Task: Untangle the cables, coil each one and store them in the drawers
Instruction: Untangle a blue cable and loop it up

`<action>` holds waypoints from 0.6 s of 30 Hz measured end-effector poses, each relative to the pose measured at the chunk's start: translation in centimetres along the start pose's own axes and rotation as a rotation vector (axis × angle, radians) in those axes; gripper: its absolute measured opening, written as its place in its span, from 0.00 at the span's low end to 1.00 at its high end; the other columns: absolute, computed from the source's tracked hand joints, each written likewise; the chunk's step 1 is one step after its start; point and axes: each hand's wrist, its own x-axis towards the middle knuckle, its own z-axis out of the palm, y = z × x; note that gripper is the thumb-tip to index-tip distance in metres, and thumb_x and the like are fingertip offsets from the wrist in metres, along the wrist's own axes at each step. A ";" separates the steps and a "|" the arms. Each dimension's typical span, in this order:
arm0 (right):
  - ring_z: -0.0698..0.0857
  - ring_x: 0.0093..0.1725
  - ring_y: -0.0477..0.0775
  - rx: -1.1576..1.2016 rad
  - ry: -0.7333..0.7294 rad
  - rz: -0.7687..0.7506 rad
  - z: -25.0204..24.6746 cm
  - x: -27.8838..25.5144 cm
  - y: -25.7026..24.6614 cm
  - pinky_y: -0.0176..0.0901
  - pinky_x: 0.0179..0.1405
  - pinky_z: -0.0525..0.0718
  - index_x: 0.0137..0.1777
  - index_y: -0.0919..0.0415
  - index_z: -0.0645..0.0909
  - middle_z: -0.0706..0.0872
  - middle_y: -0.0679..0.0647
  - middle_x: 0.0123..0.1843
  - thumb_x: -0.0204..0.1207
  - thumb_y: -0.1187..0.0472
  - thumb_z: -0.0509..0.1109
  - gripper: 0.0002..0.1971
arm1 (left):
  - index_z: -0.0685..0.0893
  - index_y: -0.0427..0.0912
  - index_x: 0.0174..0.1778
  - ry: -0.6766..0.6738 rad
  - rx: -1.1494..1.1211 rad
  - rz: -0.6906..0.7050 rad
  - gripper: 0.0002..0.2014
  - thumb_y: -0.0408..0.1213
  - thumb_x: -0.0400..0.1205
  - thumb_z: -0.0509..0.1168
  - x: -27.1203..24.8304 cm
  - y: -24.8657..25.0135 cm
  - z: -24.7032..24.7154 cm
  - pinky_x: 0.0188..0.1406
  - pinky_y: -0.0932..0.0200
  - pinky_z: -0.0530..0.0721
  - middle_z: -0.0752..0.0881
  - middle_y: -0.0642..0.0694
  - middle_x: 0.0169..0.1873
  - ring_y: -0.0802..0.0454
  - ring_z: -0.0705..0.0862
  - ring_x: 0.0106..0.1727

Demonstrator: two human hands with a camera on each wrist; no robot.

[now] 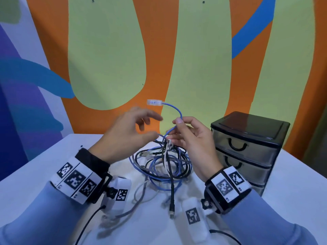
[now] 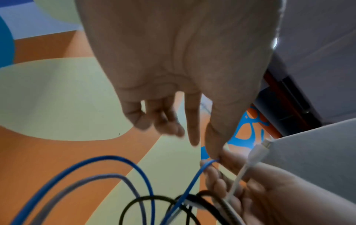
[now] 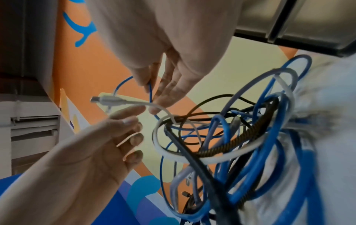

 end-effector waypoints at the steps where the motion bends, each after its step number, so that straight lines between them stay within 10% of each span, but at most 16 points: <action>1: 0.91 0.39 0.58 -0.015 -0.018 -0.008 0.1 -0.1 0.0 0.42 0.42 0.90 0.57 0.69 0.86 0.92 0.67 0.42 0.88 0.60 0.70 0.10 | 0.92 0.59 0.57 -0.074 -0.013 0.000 0.13 0.44 0.78 0.81 -0.2 0.2 0.4 0.40 0.62 0.77 0.87 0.53 0.42 0.57 0.83 0.39; 5: 0.92 0.44 0.53 -0.072 -0.090 -0.014 0.4 -0.3 -0.1 0.47 0.48 0.91 0.60 0.66 0.89 0.94 0.65 0.48 0.87 0.61 0.71 0.09 | 0.93 0.48 0.40 -0.128 0.028 -0.077 0.08 0.42 0.85 0.77 -0.5 -0.5 1.6 0.42 0.42 0.89 0.92 0.49 0.32 0.45 0.89 0.35; 13: 0.91 0.53 0.55 -0.638 -0.128 0.190 -2.5 1.2 3.2 0.53 0.59 0.88 0.52 0.50 0.90 0.92 0.50 0.52 0.83 0.63 0.73 0.07 | 0.84 0.22 0.51 0.004 -0.529 -0.429 0.06 0.24 0.89 0.68 0.1 -1.6 1.1 0.43 0.60 0.95 0.94 0.29 0.42 0.44 0.94 0.39; 18: 0.81 0.31 0.46 -0.610 -0.184 0.159 -2.3 1.0 2.9 0.41 0.37 0.78 0.54 0.51 0.91 0.88 0.47 0.32 0.83 0.55 0.77 0.04 | 0.85 0.28 0.51 0.009 -0.714 -0.509 0.03 0.24 0.89 0.68 0.0 -1.3 1.2 0.46 0.62 0.94 0.93 0.26 0.48 0.48 0.95 0.41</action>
